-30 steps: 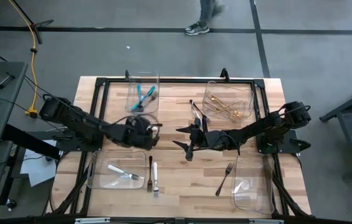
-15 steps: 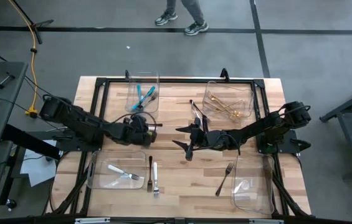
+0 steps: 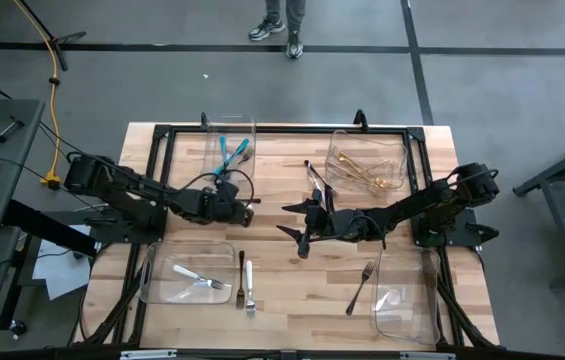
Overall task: Sort silverware by color (type)
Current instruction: Put the white fork into the bottom left transparent bin
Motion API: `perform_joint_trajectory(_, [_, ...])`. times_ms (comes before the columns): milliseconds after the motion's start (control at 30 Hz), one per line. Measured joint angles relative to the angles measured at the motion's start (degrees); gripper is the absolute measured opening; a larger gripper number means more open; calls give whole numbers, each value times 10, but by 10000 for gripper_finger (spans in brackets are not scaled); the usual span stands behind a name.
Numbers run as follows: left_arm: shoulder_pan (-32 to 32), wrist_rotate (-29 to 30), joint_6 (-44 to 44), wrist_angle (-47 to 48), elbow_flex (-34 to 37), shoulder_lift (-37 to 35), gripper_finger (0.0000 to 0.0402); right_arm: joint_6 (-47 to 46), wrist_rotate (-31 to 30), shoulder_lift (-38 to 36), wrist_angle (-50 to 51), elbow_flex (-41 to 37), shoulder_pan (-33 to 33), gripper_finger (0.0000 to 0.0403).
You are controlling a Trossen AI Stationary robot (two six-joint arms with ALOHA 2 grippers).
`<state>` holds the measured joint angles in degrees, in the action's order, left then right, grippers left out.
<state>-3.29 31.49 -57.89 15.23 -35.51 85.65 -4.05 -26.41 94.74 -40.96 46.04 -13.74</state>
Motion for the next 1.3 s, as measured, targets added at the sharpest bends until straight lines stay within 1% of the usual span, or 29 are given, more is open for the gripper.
perform_joint_trajectory(100, [0, -13, -1, 10, 0, 9, 0, 0, 0, 0, 0, 0, 0, 248])
perform_joint_trajectory(167, [0, -12, -5, 12, 0, 17, 0, 0, 0, 0, 0, 0, 0, 248])
perform_joint_trajectory(433, [0, 33, -20, -8, -2, 56, 0, -9, 0, 0, 0, 0, 0, 248])
perform_joint_trajectory(733, [-32, 0, -20, -33, -3, 54, 0, -9, 0, 0, 0, 0, 0, 248])
perform_joint_trajectory(933, [-66, -21, -24, -27, -23, 56, 0, -9, 0, 0, 0, 0, 0, 248])
perform_joint_trajectory(1000, [-74, -20, -22, -29, -32, 56, 0, -9, 0, 0, 0, 0, 0, 248])
perform_joint_trajectory(1167, [-74, 6, 26, -28, -54, 56, 0, -9, 0, 0, 0, 0, 0, 248])
perform_joint_trajectory(1300, [-64, 5, 122, -28, -82, 56, 0, -9, 0, 0, 0, 0, 0, 248])
